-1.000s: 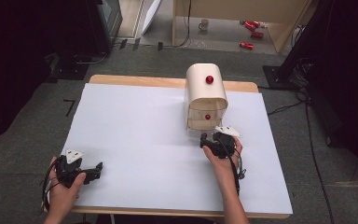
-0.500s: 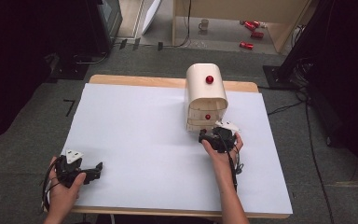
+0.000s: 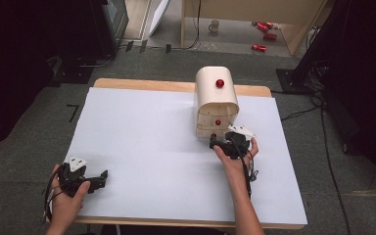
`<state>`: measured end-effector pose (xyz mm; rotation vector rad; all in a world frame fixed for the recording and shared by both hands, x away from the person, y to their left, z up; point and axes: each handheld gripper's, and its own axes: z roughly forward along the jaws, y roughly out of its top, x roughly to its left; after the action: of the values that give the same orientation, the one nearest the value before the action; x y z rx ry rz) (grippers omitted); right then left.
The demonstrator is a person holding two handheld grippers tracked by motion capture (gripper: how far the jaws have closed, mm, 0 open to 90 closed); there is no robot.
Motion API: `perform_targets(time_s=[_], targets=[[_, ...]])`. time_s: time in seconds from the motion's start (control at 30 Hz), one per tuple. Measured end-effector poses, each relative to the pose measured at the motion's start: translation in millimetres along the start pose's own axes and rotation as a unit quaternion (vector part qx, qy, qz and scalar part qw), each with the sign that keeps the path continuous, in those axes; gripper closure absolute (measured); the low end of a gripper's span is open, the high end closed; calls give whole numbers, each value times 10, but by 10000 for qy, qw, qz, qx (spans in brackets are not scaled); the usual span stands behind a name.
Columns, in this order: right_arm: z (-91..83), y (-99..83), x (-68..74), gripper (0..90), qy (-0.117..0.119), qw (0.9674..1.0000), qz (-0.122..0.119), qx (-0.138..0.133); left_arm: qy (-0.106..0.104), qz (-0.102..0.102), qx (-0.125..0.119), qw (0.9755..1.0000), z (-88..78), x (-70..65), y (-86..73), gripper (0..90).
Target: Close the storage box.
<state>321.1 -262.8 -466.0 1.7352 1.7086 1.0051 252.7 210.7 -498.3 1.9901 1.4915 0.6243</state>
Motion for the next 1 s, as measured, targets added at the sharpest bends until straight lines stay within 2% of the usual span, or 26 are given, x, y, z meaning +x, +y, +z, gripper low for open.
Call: perform_targets(time_s=[0.03,0.1,0.27,0.5,1.0], targets=[[-28,-24,-34,99,83,9999,-54,21,0,-3,0,10000,0,0,0,0],[-64,-59,-73,92,101,9998,-135,70,0,-4,-1,10000,0,-1,0,0],[-162,-152,-204,88,122,9998,-97,98,2,-2,-2,10000,0,-1,0,0],[-338,-381,-527,88,-46,9997,140,171,3,-3,-4,10000,0,-2,-1,0],[-675,-692,-920,88,-314,9990,159,292,5,-1,-6,10000,0,-2,-1,0]])
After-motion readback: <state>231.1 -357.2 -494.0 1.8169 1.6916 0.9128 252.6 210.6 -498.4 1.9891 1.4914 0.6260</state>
